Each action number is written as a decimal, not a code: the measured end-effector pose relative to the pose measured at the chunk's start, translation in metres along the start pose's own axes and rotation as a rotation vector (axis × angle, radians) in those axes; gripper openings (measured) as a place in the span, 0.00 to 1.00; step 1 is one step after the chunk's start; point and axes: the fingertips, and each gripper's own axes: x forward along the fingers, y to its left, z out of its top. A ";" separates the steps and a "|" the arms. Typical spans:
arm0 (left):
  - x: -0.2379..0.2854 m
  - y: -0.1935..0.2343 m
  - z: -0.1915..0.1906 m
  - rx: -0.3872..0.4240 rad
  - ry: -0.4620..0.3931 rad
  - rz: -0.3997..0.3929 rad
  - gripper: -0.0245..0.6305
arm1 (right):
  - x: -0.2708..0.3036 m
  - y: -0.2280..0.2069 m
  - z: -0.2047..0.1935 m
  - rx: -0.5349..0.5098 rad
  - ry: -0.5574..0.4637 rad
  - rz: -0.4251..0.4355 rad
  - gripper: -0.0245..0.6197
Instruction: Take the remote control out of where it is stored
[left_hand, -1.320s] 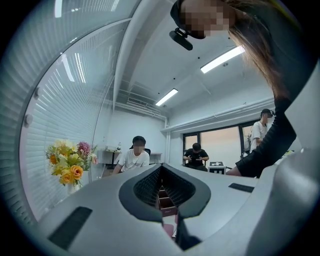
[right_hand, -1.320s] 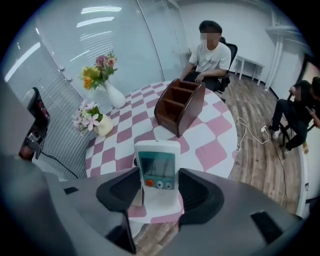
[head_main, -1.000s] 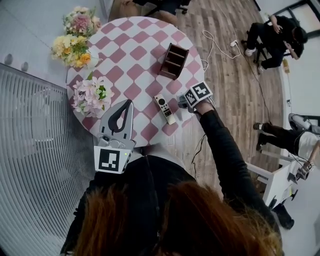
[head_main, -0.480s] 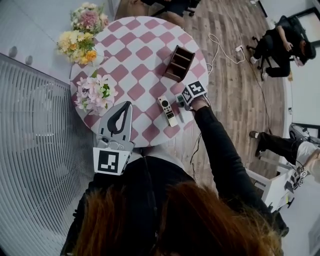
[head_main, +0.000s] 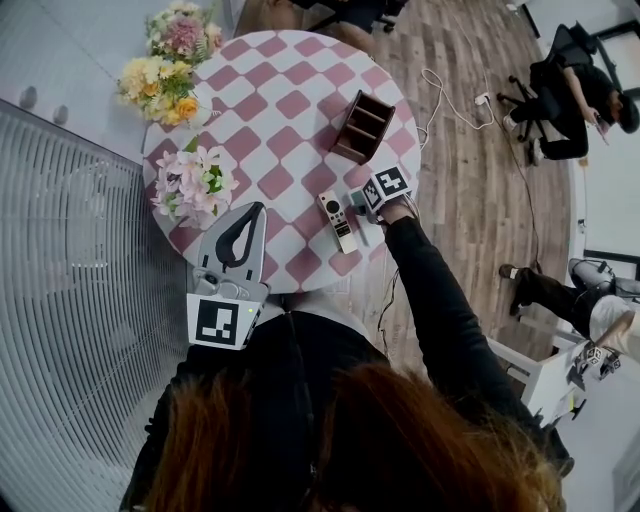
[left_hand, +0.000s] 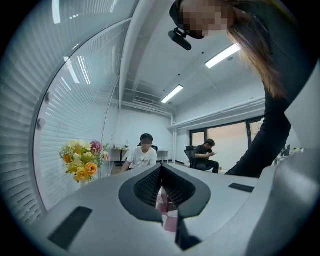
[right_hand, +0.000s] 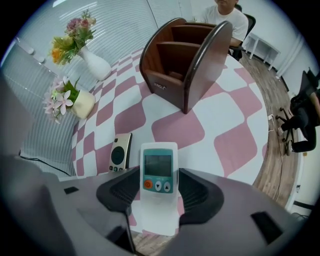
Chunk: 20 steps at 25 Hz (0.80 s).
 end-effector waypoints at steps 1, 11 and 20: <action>0.000 -0.001 0.000 -0.001 0.000 -0.003 0.05 | -0.002 -0.001 0.003 0.004 -0.024 -0.001 0.42; 0.002 -0.008 0.001 0.001 -0.007 -0.026 0.05 | -0.027 -0.001 0.013 0.124 -0.207 0.084 0.25; 0.000 -0.012 0.001 0.003 -0.010 -0.037 0.05 | -0.049 0.004 0.019 0.162 -0.589 0.049 0.06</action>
